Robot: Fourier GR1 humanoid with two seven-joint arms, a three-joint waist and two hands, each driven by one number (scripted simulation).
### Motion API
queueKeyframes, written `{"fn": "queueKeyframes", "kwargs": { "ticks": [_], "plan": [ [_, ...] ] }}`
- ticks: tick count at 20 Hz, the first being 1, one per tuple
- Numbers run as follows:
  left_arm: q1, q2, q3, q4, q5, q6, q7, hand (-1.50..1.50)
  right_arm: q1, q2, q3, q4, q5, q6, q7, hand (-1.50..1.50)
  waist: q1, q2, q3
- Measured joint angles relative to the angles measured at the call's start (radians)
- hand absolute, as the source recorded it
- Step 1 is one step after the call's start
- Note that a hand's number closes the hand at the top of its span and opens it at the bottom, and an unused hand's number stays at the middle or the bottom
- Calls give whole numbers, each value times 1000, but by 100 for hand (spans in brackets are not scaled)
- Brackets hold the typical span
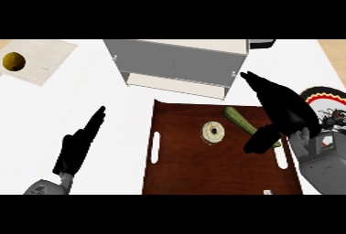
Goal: Pick the cupcake from the tray and place it in the tiered shelf
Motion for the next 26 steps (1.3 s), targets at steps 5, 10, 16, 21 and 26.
{"fn": "queueKeyframes", "kwargs": {
  "ticks": [5, 10, 16, 21, 26],
  "plan": [
    [16, 3, 14, -9, -5, -19, 3, 0, -74, 128, 83, 68, 100, 25, 147, -150, -14, -3, 5],
    [12, -8, 27, 0, -13, -26, 6, 0, -92, 247, 105, 163, 125, 20, 224, -150, -26, -1, 12],
    [11, -18, 44, 6, -20, -32, 16, 0, -82, 340, 122, 228, 159, 7, 271, -150, -34, -2, 14],
    [18, -37, 45, 7, -43, -24, 7, 0, -56, 359, 140, 223, 202, 8, 280, -150, -36, -4, 14],
    [21, -44, 59, 8, -53, -33, -5, 0, -46, 361, 150, 226, 259, 15, 275, -150, -34, -5, 11]
  ]
}}
